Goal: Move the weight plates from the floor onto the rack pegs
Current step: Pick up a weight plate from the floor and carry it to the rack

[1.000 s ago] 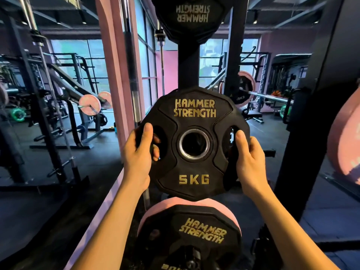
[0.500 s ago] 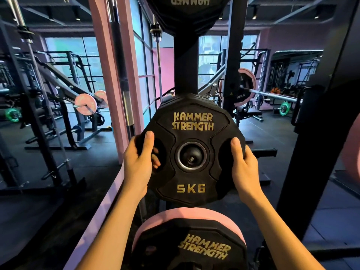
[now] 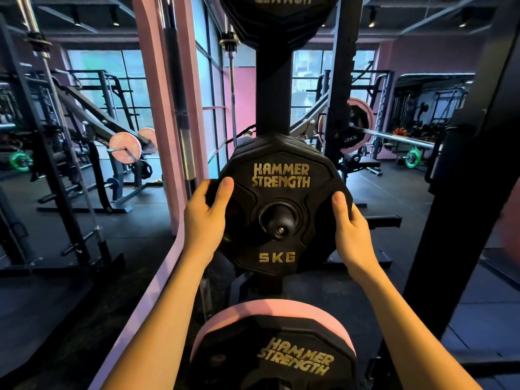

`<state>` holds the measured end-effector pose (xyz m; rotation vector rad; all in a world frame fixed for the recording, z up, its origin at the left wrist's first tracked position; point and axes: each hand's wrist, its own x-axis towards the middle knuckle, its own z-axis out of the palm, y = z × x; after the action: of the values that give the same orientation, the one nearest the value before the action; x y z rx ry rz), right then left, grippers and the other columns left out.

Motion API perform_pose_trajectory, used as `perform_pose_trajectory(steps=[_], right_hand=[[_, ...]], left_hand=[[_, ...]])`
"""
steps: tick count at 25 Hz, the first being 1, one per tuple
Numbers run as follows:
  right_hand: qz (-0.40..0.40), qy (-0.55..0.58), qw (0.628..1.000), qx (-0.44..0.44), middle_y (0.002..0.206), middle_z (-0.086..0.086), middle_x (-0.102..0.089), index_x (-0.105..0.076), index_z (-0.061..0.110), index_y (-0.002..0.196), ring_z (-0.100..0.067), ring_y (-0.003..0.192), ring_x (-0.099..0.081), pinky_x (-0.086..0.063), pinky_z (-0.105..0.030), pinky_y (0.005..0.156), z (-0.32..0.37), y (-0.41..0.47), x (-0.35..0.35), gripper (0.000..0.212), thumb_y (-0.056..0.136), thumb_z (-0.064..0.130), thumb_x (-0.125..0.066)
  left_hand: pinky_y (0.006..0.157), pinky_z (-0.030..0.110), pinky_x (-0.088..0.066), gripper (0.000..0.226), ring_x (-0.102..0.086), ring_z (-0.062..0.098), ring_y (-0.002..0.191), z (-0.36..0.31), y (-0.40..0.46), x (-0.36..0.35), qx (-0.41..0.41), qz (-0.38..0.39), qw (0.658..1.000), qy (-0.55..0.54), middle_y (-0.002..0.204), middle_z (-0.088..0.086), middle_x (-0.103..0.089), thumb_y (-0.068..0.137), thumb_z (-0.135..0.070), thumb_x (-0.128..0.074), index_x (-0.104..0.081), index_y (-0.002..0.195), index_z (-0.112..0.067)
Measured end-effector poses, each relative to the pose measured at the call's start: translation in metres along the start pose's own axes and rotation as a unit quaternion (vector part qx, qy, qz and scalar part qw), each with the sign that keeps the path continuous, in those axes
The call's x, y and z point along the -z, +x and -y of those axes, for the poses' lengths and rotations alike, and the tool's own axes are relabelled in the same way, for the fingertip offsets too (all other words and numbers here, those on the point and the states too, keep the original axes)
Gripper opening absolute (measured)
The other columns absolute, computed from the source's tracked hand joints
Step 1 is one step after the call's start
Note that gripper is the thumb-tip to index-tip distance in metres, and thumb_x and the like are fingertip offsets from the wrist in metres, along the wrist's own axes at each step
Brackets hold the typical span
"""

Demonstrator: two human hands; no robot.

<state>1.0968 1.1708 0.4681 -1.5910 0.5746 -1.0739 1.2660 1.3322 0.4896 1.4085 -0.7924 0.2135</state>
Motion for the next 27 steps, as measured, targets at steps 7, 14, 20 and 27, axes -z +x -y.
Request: perform_pose_trajectory(steps=[7, 14, 20, 27], right_hand=[[-0.116, -0.241, 0.961, 0.072, 0.071, 0.002, -0.058, -0.048, 0.015, 0.085, -0.015, 0.061, -0.052, -0.039, -0.035, 0.058, 0.043, -0.049, 0.028, 0.046, 0.091, 0.06, -0.049], [0.062, -0.05, 0.997, 0.015, 0.057, -0.003, -0.062, -0.056, 0.007, 0.076, -0.015, 0.044, -0.058, -0.045, -0.027, 0.042, 0.024, -0.05, -0.015, 0.038, 0.096, 0.038, -0.056], [0.0, -0.052, 0.998, 0.044, 0.058, -0.007, -0.064, -0.051, 0.008, 0.072, -0.022, 0.052, -0.069, -0.054, -0.032, 0.047, 0.004, -0.019, -0.041, 0.036, 0.096, 0.035, -0.058], [-0.006, -0.073, 0.997, 0.027, 0.06, -0.006, -0.065, -0.052, 0.003, 0.075, -0.019, 0.051, -0.068, -0.055, -0.036, 0.052, 0.0, -0.007, -0.044, 0.043, 0.094, 0.042, -0.058]], left_hand=[[0.064, 0.011, -0.035, 0.04, -0.046, 0.001, 0.074, -0.021, -0.047, 0.024, -0.083, -0.126, 0.969, 0.197, 0.086, 0.0, -0.049, 0.086, -0.049, -0.065, -0.047, 0.095, -0.014], [0.055, 0.021, -0.042, 0.038, -0.061, 0.023, 0.063, -0.018, -0.061, -0.014, 0.006, 0.065, 0.985, 0.158, 0.067, 0.013, -0.058, 0.095, -0.042, -0.057, -0.042, 0.069, -0.018], [0.057, 0.004, -0.038, 0.04, -0.048, -0.015, 0.053, -0.005, -0.034, -0.033, -0.025, 0.003, 0.982, 0.187, 0.054, -0.006, -0.035, 0.095, -0.019, -0.061, -0.034, 0.066, -0.012], [0.048, 0.016, -0.036, 0.045, -0.05, -0.003, 0.055, -0.005, -0.026, -0.041, 0.012, -0.008, 0.98, 0.201, 0.055, -0.008, -0.037, 0.095, -0.023, -0.062, -0.031, 0.062, -0.018]])
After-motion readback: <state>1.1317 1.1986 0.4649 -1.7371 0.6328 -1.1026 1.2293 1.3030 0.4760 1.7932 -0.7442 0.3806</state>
